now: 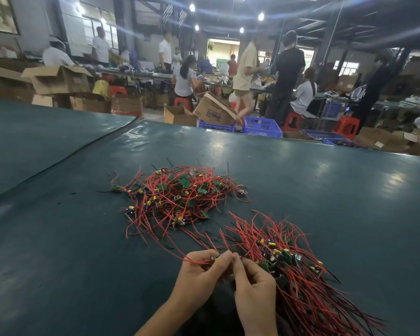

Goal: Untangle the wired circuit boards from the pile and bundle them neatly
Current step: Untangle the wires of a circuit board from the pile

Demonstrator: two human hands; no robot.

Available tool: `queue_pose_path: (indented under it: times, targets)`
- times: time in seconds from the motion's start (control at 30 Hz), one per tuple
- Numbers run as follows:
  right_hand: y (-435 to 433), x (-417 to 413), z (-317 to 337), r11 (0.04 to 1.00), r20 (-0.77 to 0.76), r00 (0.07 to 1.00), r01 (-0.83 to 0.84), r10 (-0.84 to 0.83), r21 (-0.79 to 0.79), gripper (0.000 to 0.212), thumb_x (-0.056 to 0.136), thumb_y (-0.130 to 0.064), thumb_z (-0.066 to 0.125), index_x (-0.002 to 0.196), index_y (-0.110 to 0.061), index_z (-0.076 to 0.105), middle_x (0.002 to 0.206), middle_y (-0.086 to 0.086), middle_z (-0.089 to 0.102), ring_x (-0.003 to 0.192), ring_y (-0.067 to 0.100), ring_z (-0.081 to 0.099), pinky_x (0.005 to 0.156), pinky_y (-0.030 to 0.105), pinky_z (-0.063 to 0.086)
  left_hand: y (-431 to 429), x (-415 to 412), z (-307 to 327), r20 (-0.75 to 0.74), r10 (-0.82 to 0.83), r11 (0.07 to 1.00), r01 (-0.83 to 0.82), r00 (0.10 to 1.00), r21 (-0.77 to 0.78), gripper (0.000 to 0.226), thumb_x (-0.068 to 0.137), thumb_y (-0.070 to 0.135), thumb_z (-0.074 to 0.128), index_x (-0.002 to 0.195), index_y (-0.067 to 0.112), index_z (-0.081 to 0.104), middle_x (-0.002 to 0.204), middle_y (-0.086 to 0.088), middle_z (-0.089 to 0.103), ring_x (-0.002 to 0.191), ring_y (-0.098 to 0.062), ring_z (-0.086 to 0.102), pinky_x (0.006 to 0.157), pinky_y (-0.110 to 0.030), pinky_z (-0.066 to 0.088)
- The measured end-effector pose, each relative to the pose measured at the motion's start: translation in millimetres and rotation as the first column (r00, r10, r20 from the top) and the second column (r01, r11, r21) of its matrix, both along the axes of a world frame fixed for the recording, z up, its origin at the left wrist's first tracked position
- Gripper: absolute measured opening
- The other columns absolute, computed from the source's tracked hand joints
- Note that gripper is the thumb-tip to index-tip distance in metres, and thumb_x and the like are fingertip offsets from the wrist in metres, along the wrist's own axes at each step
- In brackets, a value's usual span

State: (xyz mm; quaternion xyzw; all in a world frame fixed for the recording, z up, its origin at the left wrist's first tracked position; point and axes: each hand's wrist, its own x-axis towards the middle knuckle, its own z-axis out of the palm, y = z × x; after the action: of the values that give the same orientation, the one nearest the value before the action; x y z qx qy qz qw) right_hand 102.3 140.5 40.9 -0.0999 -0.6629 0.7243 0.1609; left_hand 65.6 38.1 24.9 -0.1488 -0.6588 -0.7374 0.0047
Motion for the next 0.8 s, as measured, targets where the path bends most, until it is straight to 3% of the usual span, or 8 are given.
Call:
queue_pose_path:
  times: [0.1, 0.2, 0.27, 0.33, 0.43, 0.63, 0.7, 0.8]
  targets:
    - [0.6, -1.9, -0.1, 1.0, 0.002, 1.0, -0.005, 0.005, -0.016, 0.034, 0.094, -0.012, 0.059, 0.075, -0.032, 0.078, 0.074, 0.001, 0.075, 0.073, 0.011, 0.072, 0.064, 0.021, 0.056, 0.4, -0.7, 3.6, -0.042, 0.028, 0.999, -0.027, 0.999, 0.03, 0.043, 0.086, 0.034, 0.067, 0.067, -0.004, 0.068, 0.059, -0.021, 0.059, 0.057, -0.022, 0.053, 0.056, -0.034, 0.043]
    - [2.8, -6.5, 1.7, 0.987, 0.001, 0.999, 0.039, -0.039, -0.155, 0.025, 0.092, -0.015, 0.061, 0.08, -0.025, 0.08, 0.071, -0.001, 0.073, 0.072, 0.013, 0.069, 0.073, 0.029, 0.054, -0.9, -2.1, 9.5, -0.064, 0.062, 0.996, -0.058, 0.996, 0.063, 0.039, 0.082, 0.032, 0.063, 0.054, 0.005, 0.067, 0.052, -0.011, 0.059, 0.049, -0.018, 0.051, 0.052, -0.027, 0.042]
    - [10.4, -7.3, 6.7, 0.963, 0.007, 0.996, 0.09, -0.092, -0.253, 0.021, 0.091, -0.017, 0.062, 0.081, -0.022, 0.08, 0.055, -0.007, 0.06, 0.052, 0.005, 0.053, 0.054, 0.021, 0.048, -3.6, -2.9, 14.4, -0.064, 0.078, 0.993, -0.072, 0.995, 0.092, 0.041, 0.08, 0.033, 0.064, 0.05, 0.005, 0.065, 0.048, -0.009, 0.057, 0.045, -0.016, 0.048, 0.049, -0.023, 0.04]
    - [24.1, -7.2, 12.1, 0.926, 0.01, 0.988, 0.15, -0.156, -0.348, 0.019, 0.09, -0.018, 0.062, 0.082, -0.017, 0.079, 0.051, -0.005, 0.047, 0.039, 0.004, 0.032, 0.036, 0.017, 0.03, -7.8, -6.2, 17.3, -0.054, 0.102, 0.987, -0.094, 0.993, 0.128, 0.04, 0.081, 0.027, 0.061, 0.047, 0.006, 0.065, 0.047, -0.01, 0.057, 0.042, -0.014, 0.047, 0.046, -0.021, 0.038]
    - [38.6, -6.8, 17.5, 0.873, -0.016, 0.972, 0.203, -0.234, -0.443, 0.019, 0.088, -0.019, 0.062, 0.079, -0.014, 0.079, 0.054, -0.004, 0.05, 0.038, 0.005, 0.029, 0.033, 0.018, 0.024, -13.9, -9.9, 18.3, -0.018, 0.137, 0.97, -0.13, 0.99, 0.205, 0.043, 0.086, 0.024, 0.067, 0.046, 0.007, 0.064, 0.048, -0.012, 0.058, 0.041, -0.014, 0.047, 0.044, -0.021, 0.039]
    - [19.1, -2.8, 4.8, 0.948, 0.022, 0.986, 0.162, -0.162, -0.275, 0.023, 0.077, -0.04, 0.066, 0.077, -0.021, 0.078, 0.052, -0.008, 0.053, 0.042, 0.007, 0.036, 0.042, 0.023, 0.033, -9.7, -7.2, 13.0, 0.006, 0.088, 0.989, -0.088, 0.996, 0.122, 0.042, 0.085, 0.034, 0.07, 0.05, 0.011, 0.066, 0.051, -0.008, 0.058, 0.047, -0.014, 0.05, 0.048, -0.022, 0.04]
    - [4.6, -2.0, 0.3, 0.985, 0.015, 0.997, 0.078, -0.076, -0.157, 0.018, 0.083, -0.034, 0.066, 0.072, -0.026, 0.079, 0.051, -0.006, 0.059, 0.047, 0.006, 0.047, 0.05, 0.024, 0.04, -5.7, -3.9, 12.8, -0.014, 0.026, 0.996, -0.025, 1.0, 0.081, 0.035, 0.082, 0.031, 0.066, 0.054, 0.012, 0.069, 0.051, -0.004, 0.058, 0.048, -0.013, 0.049, 0.05, -0.021, 0.04]
    - [-8.1, -2.5, -3.5, 0.996, -0.016, 1.0, 0.0, -0.001, -0.094, 0.032, 0.089, -0.023, 0.061, 0.063, -0.026, 0.078, 0.053, 0.0, 0.067, 0.043, 0.001, 0.056, 0.044, 0.013, 0.043, -2.0, -0.4, 11.1, -0.014, -0.024, 0.997, 0.025, 1.0, 0.072, 0.033, 0.086, 0.027, 0.067, 0.056, 0.012, 0.069, 0.053, 0.0, 0.056, 0.05, -0.01, 0.05, 0.051, -0.02, 0.041]
